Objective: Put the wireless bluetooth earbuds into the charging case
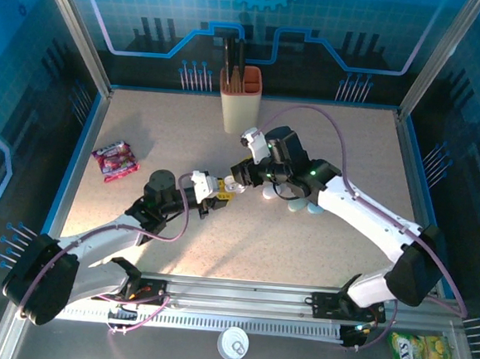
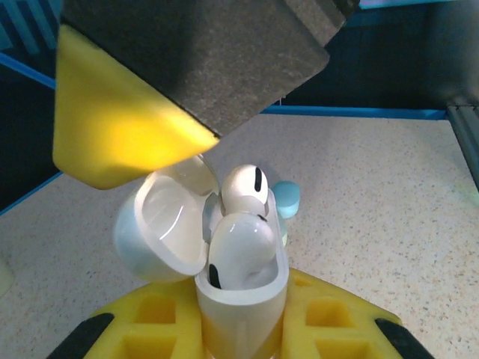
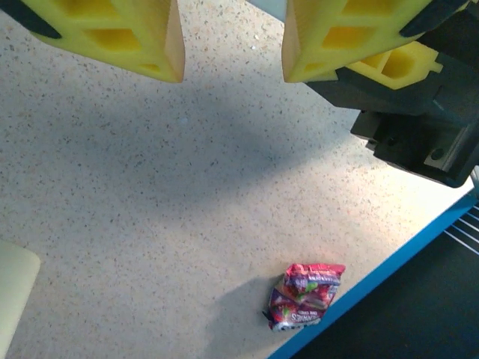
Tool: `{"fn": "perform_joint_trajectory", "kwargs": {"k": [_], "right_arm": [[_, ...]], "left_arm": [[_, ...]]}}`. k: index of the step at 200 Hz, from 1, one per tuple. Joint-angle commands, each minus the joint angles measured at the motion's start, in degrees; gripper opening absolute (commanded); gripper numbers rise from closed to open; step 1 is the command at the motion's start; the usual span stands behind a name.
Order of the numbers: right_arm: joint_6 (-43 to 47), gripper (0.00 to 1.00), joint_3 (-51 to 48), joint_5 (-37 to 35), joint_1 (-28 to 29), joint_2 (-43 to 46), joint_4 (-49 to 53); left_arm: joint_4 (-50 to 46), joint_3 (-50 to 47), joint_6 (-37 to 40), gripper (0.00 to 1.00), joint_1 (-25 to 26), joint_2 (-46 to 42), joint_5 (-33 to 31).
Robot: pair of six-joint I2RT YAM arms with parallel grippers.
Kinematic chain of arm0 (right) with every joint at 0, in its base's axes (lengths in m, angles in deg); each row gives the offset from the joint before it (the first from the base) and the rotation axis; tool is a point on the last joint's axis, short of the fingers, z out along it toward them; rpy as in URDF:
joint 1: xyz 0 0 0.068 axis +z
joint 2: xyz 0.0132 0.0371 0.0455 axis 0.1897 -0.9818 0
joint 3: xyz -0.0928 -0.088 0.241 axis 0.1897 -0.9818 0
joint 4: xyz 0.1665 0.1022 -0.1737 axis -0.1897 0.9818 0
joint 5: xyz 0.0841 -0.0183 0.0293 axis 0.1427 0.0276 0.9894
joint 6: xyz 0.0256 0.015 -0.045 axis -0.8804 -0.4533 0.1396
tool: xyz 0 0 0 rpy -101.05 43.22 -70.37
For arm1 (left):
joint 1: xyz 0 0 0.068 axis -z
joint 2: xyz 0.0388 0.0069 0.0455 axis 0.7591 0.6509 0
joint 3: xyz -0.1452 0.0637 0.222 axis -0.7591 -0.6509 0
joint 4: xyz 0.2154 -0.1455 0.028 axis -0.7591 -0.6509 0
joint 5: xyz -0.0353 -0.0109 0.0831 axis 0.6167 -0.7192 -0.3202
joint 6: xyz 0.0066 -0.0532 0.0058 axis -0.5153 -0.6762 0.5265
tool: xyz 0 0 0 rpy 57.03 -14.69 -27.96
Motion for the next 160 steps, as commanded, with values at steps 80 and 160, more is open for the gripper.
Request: {"fn": "perform_joint_trajectory", "kwargs": {"k": [80,160], "right_arm": [[3.63,0.4,-4.98,3.3,1.35,8.01,3.4],[19.46,0.69,-18.57,15.09,-0.5,23.13,-7.25]], "left_arm": [[0.05,0.91,-8.29,0.17,-2.68,-0.89,-2.15],[-8.77,2.21,-6.82,0.17,-4.79,-4.44,22.26]]}}
